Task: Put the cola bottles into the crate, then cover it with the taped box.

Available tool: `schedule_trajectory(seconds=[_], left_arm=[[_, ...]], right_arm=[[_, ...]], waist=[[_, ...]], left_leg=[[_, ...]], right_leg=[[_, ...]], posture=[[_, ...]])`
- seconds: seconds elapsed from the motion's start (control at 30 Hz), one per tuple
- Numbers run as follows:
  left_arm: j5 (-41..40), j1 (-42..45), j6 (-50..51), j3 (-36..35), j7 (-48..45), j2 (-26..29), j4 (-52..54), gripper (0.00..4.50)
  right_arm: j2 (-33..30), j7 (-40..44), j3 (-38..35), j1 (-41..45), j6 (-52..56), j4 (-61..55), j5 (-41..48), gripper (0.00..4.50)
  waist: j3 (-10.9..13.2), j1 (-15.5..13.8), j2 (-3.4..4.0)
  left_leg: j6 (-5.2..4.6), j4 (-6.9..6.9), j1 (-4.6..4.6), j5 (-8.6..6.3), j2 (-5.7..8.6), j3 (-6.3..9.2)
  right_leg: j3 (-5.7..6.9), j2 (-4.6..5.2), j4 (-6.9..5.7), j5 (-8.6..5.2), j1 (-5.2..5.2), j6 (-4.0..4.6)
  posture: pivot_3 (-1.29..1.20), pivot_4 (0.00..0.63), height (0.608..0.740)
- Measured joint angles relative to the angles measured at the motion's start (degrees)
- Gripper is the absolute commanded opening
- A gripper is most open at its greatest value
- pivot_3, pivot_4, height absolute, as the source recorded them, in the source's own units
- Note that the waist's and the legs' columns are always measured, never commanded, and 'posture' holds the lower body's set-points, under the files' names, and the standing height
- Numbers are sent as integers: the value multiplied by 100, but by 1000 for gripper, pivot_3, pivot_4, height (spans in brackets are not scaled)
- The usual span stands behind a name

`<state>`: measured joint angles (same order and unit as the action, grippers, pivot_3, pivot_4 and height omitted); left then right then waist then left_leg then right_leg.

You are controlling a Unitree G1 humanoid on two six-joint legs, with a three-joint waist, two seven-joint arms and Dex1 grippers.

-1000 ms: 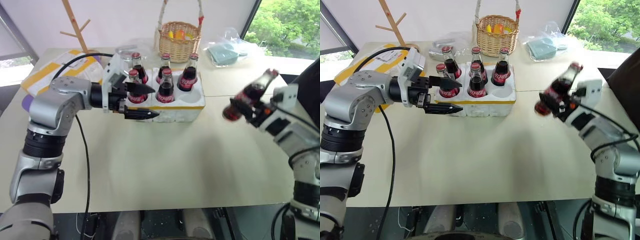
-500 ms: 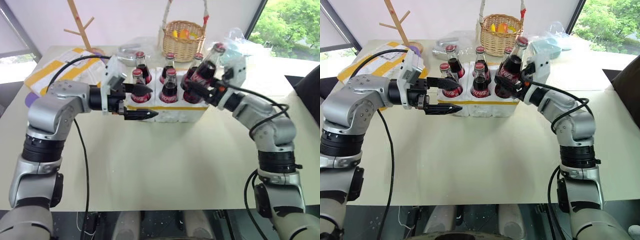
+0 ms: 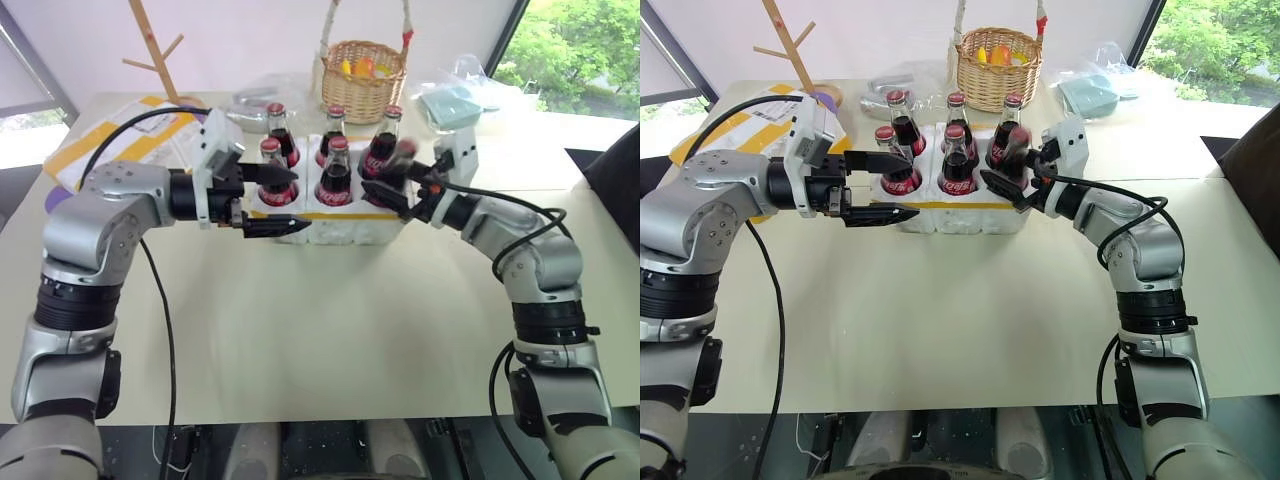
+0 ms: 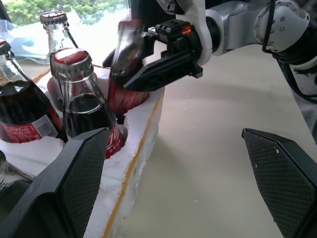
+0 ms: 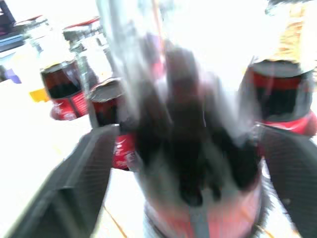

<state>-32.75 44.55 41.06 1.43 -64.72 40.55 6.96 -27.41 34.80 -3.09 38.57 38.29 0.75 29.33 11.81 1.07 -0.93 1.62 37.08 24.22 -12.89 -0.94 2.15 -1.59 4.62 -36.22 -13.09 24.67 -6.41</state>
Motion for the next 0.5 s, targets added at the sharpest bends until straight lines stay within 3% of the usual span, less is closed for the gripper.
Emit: schedule_trajectory(seconds=[0.23, 0.33, 0.5], left_arm=[[14, -59, -15, -1, 54, 3, 42, 4500], [71, -417, -28, -38, 201, 109, 192, 4500], [135, -683, -31, -335, 738, 178, 390, 4500]], right_arm=[[-180, 165, 19, -139, 17, -145, -109, 4395], [-1134, 753, -310, -635, 295, -855, 196, 4395], [-2324, 1403, -1537, -988, 731, -1632, 923, 4395]], waist=[[0, -3, 0], [1, -57, 2], [1, -19, -1]], left_leg=[[0, -2, 0, 0, 0, 0], [-2, -2, 7, -1, 1, 2], [-3, 1, -11, -2, -1, 0]], right_leg=[[0, 0, 0, 0, 0, 0], [2, 3, 6, 0, 0, 0], [2, 1, 8, -1, -11, 1]], posture=[[0, 150, 739], [0, 150, 739], [0, 150, 739]])
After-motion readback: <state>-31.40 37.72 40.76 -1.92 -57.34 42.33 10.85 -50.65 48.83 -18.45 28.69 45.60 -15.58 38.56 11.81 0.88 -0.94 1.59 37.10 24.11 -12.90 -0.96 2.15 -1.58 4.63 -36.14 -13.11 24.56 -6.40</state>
